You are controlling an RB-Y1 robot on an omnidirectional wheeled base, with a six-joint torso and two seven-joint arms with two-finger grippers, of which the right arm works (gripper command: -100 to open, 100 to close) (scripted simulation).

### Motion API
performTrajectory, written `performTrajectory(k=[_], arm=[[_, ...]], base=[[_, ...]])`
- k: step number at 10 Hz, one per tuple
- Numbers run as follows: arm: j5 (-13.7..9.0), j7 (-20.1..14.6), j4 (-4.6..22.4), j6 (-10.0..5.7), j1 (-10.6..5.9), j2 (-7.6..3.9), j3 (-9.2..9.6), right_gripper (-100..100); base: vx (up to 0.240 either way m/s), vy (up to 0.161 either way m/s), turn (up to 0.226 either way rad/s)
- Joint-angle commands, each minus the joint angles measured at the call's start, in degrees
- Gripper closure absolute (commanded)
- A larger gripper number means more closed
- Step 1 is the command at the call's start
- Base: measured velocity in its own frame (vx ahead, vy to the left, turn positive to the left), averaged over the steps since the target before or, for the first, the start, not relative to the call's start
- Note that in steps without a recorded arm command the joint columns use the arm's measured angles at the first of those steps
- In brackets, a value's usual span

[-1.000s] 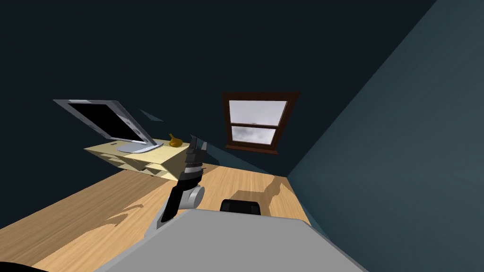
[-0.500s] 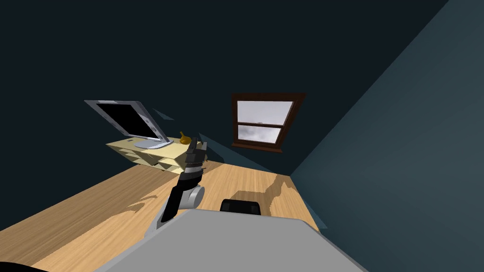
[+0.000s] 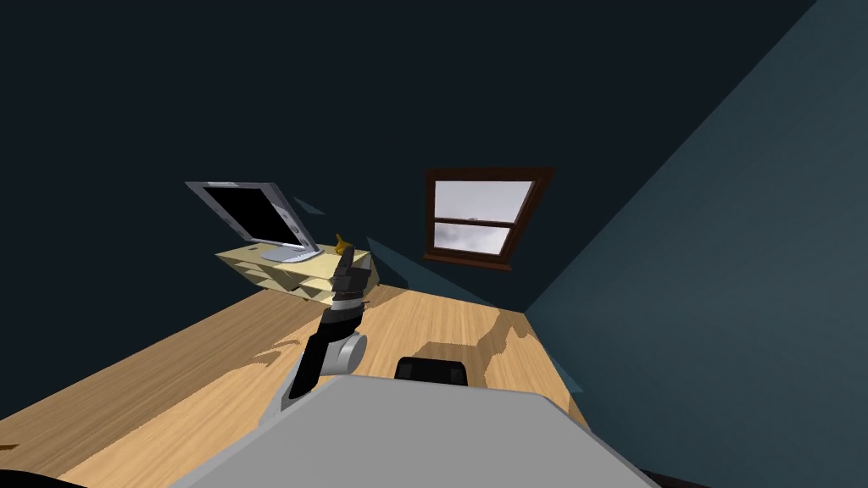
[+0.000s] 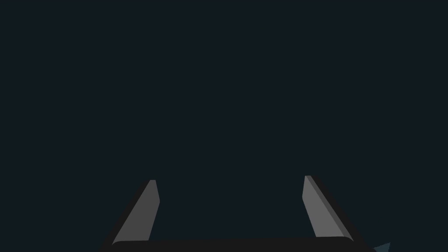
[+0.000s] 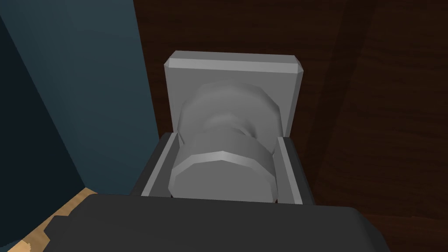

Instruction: Pull the door open

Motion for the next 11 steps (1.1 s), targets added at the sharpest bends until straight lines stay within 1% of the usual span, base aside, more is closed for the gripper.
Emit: performTrajectory(k=[1, 2, 3, 4, 6, 7, 11], arm=[[0.5, 0.1, -1.6, -1.09, 0.43, -0.59, 0.32, 100], [1.1, -0.2, -1.7, -1.55, 0.37, -0.72, 0.70, 100], [0.8, 0.0, -1.5, -1.11, 0.30, -0.71, 0.48, 100], [1.8, -0.4, -1.8, -1.91, 0.17, -0.71, 1.14, 100], [2.8, -1.0, -2.0, -2.84, 0.11, -0.86, 1.81, 100], [3.6, -1.4, -2.2, -3.55, 0.06, -0.99, 2.33, 100], [6.3, -2.8, -2.6, -5.90, -0.10, -1.38, 4.03, 100]], base=[[-0.111, 0.146, 0.035], [-0.115, 0.168, 0.044], [-0.050, 0.078, 0.015], [-0.108, 0.102, 0.047], [-0.174, 0.139, 0.053], [-0.161, 0.145, 0.058], [-0.162, 0.176, 0.042]])
